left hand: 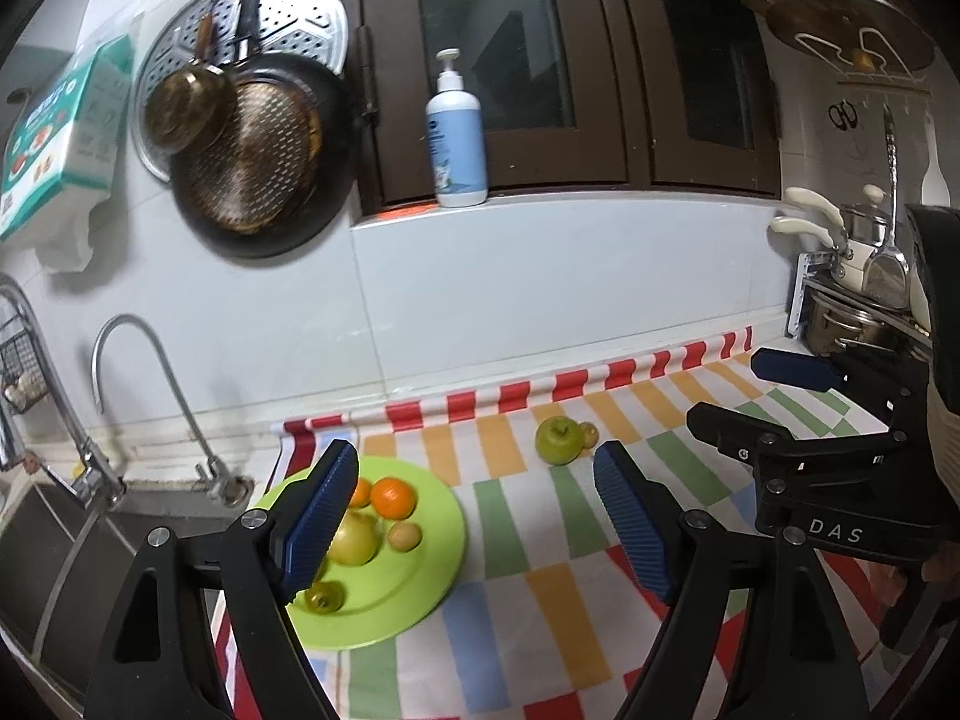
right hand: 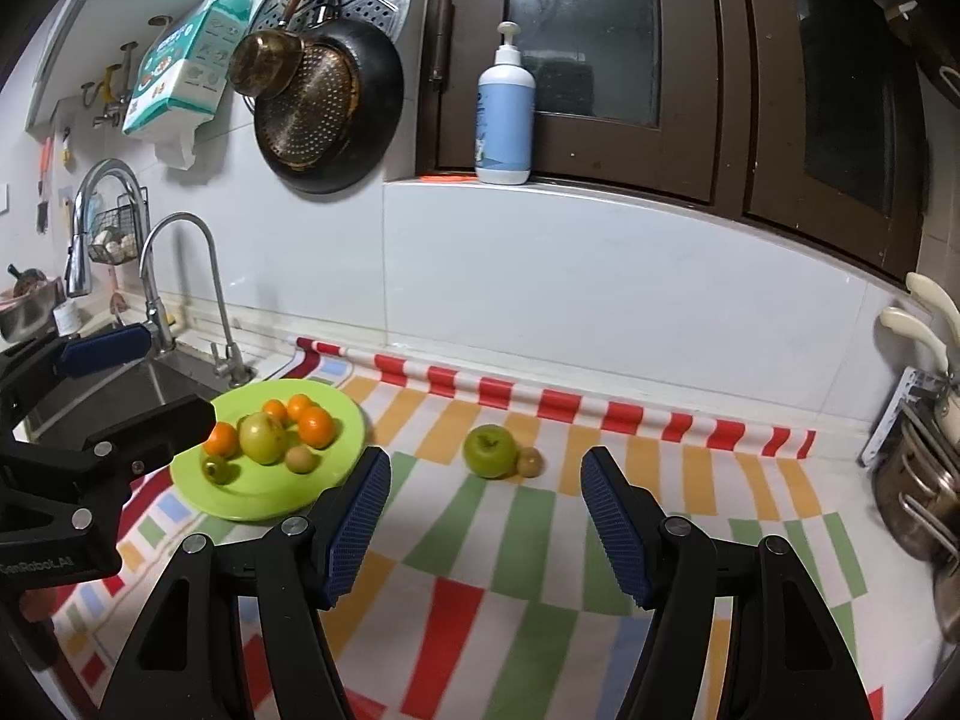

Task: Organize fruits
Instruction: 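Move the left tool to the green apple while the right tool reaches the brown fruit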

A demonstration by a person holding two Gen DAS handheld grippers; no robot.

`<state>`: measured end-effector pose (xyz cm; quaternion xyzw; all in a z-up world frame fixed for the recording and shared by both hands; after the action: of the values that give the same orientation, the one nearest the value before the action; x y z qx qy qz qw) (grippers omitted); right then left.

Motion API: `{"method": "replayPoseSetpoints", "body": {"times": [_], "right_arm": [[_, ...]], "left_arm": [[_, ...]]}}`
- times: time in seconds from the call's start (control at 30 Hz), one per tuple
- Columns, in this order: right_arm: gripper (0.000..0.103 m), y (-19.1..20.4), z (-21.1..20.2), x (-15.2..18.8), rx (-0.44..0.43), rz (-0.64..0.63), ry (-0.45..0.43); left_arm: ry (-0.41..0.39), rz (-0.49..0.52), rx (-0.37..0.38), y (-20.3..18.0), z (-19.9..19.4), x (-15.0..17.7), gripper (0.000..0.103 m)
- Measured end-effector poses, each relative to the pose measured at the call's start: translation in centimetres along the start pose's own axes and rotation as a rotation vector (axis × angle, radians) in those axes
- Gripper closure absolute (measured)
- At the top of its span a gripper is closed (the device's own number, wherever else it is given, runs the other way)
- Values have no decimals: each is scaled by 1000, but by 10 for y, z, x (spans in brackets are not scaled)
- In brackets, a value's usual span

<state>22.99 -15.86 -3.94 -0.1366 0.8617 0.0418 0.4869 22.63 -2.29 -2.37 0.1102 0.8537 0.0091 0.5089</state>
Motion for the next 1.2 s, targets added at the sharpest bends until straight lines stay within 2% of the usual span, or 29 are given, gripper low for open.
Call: {"method": "replayPoseSetpoints", "body": {"times": [0.33, 0.5, 0.8, 0.93, 1.1, 1.2], "right_arm": [[36, -28, 26, -8, 4, -97, 24], [36, -34, 49, -10, -2, -158, 34], [36, -36, 99, -1, -50, -209, 100], [38, -38, 126, 8, -70, -214, 142], [44, -46, 162, 20, -116, -185, 230], [47, -47, 179, 23, -127, -200, 258]], "left_arm": [[5, 92, 18, -33, 40, -11, 22], [23, 118, 33, -43, 68, -10, 22], [58, 191, 77, -56, 120, -6, 24], [99, 213, 89, -58, 147, 1, 27], [196, 194, 160, -59, 183, 15, 33], [213, 213, 170, -62, 197, 20, 33]]}}
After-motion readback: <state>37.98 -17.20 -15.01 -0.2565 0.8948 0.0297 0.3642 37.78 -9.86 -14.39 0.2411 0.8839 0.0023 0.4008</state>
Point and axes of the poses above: each gripper's, at about its wrist camera, not at the fingertips, and z roughly the way its jaws point, y to its left, x to its underside, the point moved 9 cm from there along z, roughly the way its jaws point, and after that the axes turned 5 degrees about y, right-handed, at the moved point
